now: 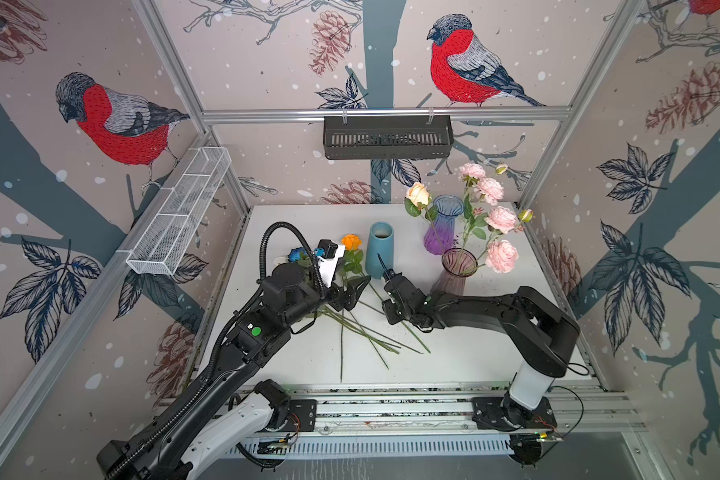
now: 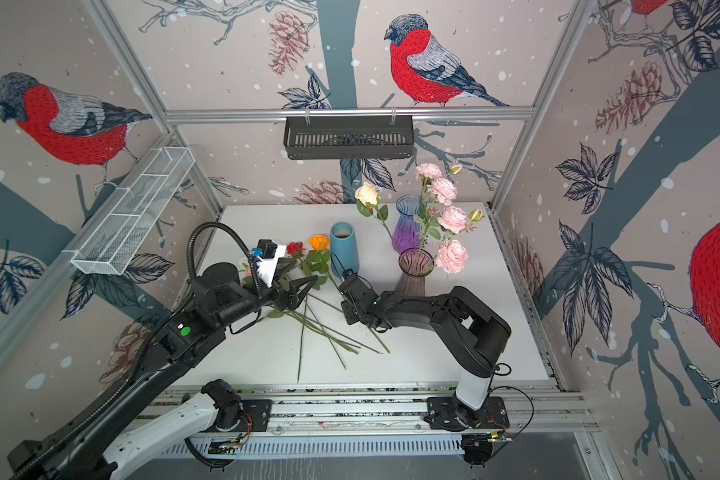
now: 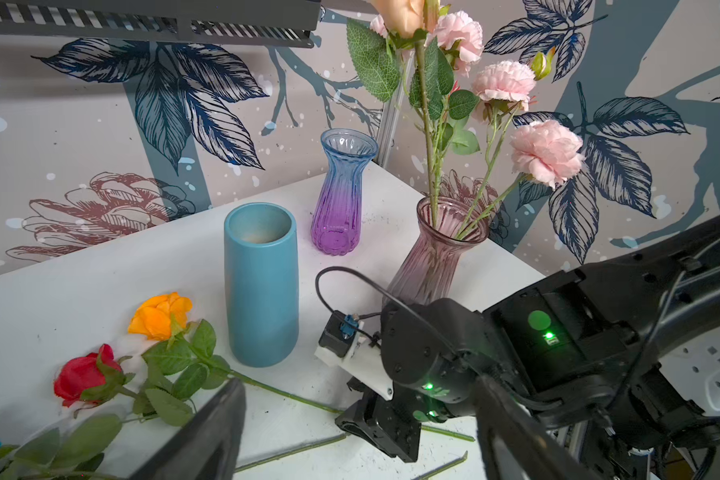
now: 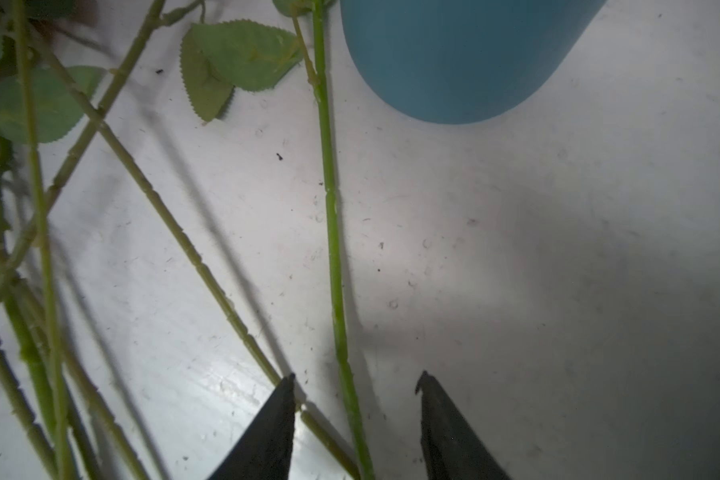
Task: Arrange the flowers into the vase
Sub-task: 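Withdraw the left gripper from the vase while the right reaches to the orange rose stem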
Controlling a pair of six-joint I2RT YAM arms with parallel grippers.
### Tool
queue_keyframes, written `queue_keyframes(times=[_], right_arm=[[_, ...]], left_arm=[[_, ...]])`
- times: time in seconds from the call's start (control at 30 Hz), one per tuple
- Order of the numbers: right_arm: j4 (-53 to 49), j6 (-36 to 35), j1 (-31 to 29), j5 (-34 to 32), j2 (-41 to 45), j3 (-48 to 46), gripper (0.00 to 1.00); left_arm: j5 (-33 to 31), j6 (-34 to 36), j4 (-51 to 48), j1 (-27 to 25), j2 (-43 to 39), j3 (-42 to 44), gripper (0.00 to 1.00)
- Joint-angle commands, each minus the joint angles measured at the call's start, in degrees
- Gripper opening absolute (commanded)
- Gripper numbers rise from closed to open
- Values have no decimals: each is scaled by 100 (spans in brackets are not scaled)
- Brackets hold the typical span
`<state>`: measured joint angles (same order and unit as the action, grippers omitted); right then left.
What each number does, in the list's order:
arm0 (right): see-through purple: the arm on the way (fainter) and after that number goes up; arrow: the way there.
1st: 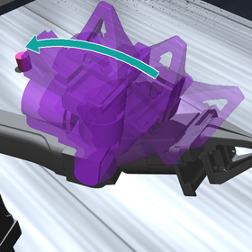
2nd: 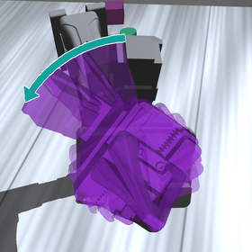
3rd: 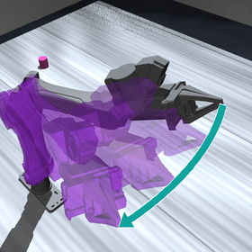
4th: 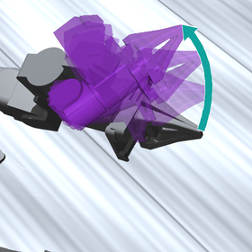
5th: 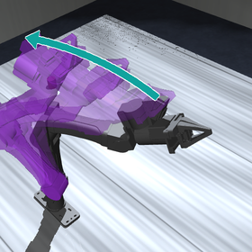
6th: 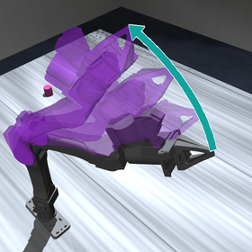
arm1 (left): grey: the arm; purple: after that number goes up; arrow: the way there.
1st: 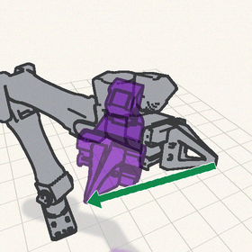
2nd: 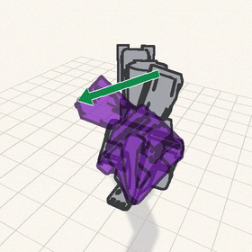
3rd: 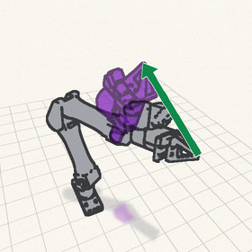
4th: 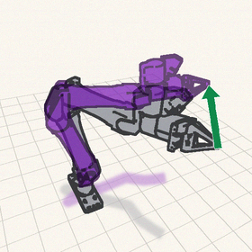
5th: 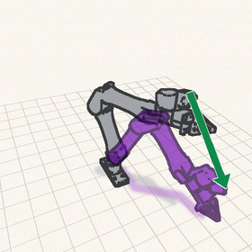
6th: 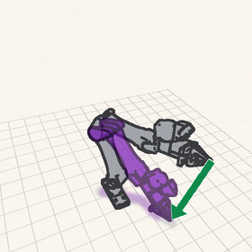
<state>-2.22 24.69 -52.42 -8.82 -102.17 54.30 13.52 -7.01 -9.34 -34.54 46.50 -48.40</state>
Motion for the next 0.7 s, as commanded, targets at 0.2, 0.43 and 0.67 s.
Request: queue_keyframes(times=[0.2, 0.43, 0.67], right_arm=[[-191, 50, -13, -239, -331, 221, 27], [-332, -143, -54, -255, -217, 325, 4], [-435, -371, -306, -358, 703, 413, 3]], left_arm=[[256, -29, 265, 143, -31, 120, 85], [622, -312, 587, 536, -61, 287, 84], [1032, -507, 856, 949, -40, 384, 73]])
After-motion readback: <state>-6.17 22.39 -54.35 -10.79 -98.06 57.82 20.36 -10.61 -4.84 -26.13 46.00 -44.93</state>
